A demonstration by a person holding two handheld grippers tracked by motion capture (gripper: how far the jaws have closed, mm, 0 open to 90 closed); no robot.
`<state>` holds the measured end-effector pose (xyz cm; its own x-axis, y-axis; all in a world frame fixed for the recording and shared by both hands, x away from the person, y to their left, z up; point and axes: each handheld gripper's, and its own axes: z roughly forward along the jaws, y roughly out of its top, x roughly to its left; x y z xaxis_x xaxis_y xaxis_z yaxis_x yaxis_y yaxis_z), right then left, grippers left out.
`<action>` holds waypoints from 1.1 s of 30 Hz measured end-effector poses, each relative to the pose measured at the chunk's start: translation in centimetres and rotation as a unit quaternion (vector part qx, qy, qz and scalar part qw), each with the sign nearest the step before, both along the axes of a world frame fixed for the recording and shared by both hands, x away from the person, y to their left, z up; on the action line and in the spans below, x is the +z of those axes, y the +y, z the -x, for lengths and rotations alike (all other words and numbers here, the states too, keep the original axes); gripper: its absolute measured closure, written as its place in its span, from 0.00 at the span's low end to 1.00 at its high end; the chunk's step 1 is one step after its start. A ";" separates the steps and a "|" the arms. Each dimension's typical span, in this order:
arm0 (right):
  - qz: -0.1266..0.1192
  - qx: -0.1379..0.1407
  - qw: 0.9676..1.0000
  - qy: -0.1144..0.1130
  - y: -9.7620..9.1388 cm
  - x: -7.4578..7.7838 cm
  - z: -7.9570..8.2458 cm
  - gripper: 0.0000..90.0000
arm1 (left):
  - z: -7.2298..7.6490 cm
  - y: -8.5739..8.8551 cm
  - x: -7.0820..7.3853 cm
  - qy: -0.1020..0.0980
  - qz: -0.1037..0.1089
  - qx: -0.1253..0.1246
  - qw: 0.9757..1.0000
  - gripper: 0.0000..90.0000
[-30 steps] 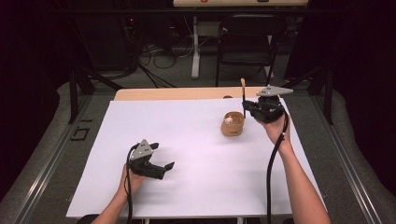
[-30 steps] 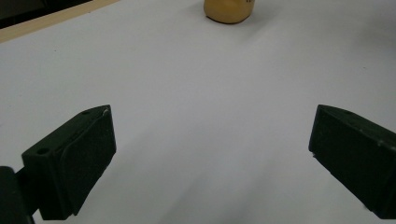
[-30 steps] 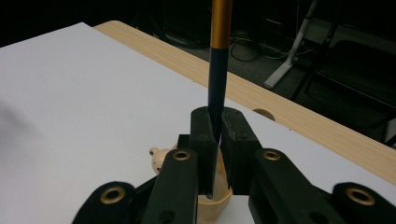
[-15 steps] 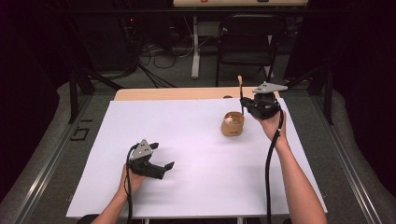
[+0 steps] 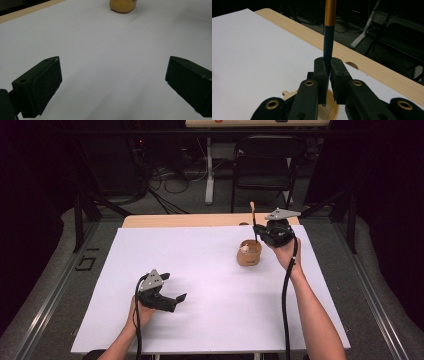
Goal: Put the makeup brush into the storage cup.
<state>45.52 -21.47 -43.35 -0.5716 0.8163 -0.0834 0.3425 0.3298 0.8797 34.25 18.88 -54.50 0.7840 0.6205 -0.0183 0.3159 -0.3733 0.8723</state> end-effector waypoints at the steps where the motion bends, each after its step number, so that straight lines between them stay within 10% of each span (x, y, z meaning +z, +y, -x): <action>1: 0.001 0.001 1.000 0.003 0.1 -0.1 -0.1 0.93 | 0.0 0.0 0.0 -0.001 0.000 -0.001 1.000 0.01; 33: 0.008 0.001 0.999 0.039 0.9 -2.0 -1.5 0.93 | 0.0 -0.1 0.0 0.000 -0.001 -0.004 1.000 0.01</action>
<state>46.99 -20.62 -45.31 -0.5789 0.8137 -0.0519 0.4096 0.3452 0.8444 34.23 18.81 -54.49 0.7893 0.6138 -0.0163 0.3119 -0.3779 0.8717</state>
